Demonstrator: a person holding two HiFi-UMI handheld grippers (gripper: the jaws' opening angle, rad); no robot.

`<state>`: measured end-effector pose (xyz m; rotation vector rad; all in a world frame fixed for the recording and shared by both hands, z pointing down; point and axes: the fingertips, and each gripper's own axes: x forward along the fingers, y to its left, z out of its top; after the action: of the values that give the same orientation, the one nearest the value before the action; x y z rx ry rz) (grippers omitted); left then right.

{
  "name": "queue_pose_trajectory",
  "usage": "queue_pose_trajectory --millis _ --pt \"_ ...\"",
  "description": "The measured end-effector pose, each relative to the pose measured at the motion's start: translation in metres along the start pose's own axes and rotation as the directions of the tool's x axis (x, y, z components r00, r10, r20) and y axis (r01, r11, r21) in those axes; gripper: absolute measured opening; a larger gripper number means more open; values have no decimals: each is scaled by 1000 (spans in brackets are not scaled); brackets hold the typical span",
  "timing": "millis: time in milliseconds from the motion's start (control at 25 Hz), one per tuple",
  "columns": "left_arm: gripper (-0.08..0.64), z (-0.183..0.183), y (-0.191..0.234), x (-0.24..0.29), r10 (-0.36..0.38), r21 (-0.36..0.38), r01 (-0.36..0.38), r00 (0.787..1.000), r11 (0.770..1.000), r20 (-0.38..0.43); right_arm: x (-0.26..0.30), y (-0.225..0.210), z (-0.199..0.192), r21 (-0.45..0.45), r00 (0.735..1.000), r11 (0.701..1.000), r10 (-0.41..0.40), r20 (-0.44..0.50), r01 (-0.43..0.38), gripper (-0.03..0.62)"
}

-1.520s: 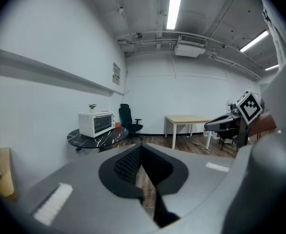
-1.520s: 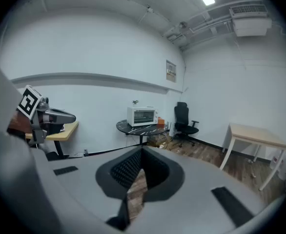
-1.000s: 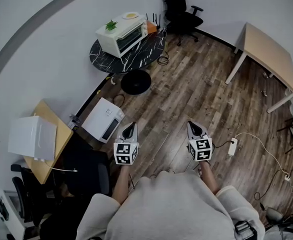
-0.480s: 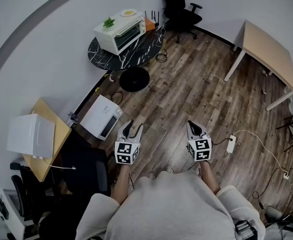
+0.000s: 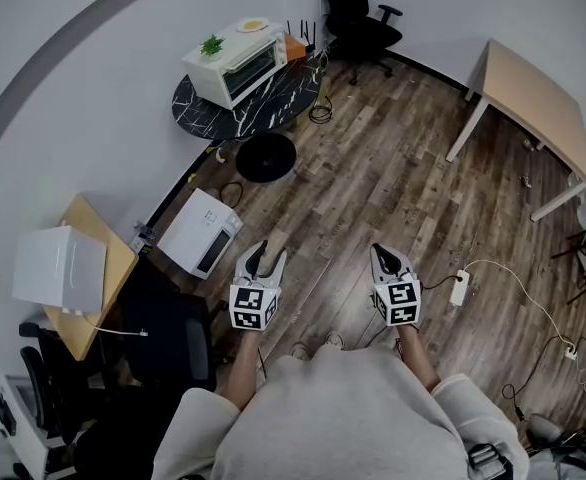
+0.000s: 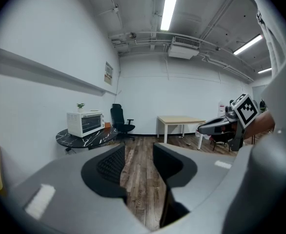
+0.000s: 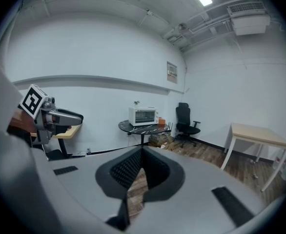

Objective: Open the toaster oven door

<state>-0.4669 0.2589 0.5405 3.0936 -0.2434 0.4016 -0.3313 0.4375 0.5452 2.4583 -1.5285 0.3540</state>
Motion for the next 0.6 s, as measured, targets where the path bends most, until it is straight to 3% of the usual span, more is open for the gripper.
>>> queue_pose_trajectory --millis 600 --pt "169 -1 -32 26 22 -6 -22 1000 1000 -14 2 -35 -18 -12 999 999 41 -18 -42 14"
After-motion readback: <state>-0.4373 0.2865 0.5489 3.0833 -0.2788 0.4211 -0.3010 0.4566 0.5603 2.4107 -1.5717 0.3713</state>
